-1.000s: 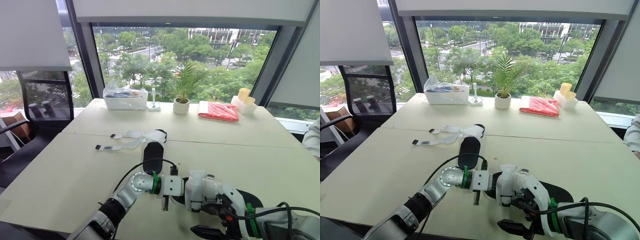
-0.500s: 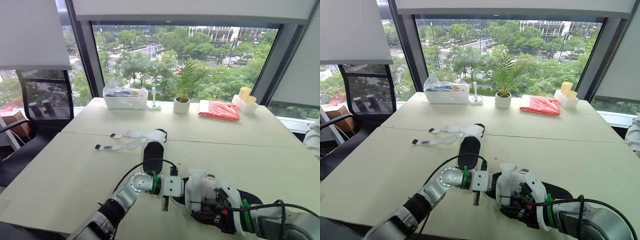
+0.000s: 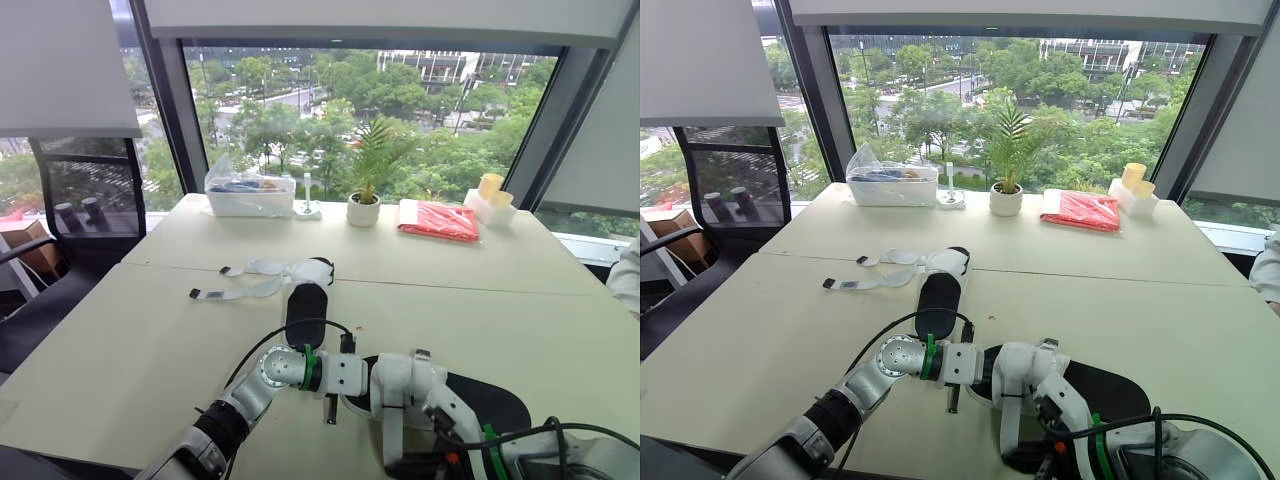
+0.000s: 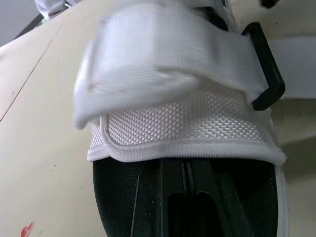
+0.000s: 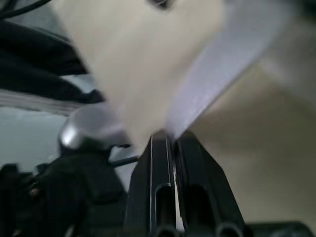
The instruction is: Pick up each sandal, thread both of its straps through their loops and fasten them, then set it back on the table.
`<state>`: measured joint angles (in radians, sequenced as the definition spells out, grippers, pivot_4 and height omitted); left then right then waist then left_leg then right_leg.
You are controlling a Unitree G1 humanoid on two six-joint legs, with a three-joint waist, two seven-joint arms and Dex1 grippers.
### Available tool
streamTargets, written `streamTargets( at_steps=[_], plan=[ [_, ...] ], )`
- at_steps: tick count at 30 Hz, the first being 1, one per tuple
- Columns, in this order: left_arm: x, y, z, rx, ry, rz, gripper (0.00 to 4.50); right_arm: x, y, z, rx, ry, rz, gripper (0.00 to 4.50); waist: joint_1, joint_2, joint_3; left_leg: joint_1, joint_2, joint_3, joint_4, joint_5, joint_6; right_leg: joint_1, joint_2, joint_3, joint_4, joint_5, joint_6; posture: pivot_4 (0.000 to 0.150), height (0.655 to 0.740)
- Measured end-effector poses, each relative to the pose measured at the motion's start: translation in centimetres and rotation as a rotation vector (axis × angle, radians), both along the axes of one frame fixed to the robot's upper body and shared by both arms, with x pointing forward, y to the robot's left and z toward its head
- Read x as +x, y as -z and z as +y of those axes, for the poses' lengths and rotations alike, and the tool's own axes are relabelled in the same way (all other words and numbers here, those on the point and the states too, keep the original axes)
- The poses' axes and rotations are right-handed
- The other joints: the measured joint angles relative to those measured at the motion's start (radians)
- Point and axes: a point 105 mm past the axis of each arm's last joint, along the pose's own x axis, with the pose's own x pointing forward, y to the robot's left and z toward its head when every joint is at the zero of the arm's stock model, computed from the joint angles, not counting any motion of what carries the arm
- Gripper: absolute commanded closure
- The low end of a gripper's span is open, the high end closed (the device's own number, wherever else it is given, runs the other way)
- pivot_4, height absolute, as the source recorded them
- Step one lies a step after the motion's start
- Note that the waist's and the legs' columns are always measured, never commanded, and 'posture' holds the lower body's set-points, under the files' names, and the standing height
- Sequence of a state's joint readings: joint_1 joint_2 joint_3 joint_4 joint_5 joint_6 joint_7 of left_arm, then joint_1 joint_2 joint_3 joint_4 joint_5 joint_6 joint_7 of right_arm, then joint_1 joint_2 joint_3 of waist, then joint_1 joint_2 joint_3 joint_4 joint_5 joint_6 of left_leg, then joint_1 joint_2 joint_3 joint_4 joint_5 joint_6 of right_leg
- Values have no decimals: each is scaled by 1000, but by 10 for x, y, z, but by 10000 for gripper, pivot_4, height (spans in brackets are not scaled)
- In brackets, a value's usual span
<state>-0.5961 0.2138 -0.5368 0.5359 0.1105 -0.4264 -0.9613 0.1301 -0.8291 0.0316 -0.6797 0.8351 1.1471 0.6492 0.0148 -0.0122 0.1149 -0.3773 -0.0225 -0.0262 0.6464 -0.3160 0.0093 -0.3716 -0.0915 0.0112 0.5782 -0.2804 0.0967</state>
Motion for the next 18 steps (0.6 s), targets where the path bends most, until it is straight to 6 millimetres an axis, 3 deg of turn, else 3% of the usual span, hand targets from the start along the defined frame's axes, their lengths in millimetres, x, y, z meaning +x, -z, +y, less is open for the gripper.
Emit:
streamTargets(
  at_steps=[3,10,15,18],
  plan=[
    [0,0,1,2,-1,-4,45000,-7,-2,1,3,-25,14,44672,-1,0,0,0,0,0,0,0,0,0,0,0,0,0,0,1500,7374],
    [-2,-2,1,2,6,-12,45000,-16,-28,3,7,-89,-63,44672,0,0,0,-6,0,0,-1,0,0,-2,0,0,0,0,1,1500,7374],
    [-2,-3,-1,33,29,-50,45000,-5,-74,6,14,-158,-247,44672,0,-1,0,-7,0,0,1,0,0,-2,0,-1,0,0,1,1500,7374],
    [-2,-4,-1,40,46,-73,45000,13,-102,6,13,-172,-353,44672,0,0,1,-9,0,0,1,0,0,-4,0,-1,0,0,1,1500,7374]
  ],
)
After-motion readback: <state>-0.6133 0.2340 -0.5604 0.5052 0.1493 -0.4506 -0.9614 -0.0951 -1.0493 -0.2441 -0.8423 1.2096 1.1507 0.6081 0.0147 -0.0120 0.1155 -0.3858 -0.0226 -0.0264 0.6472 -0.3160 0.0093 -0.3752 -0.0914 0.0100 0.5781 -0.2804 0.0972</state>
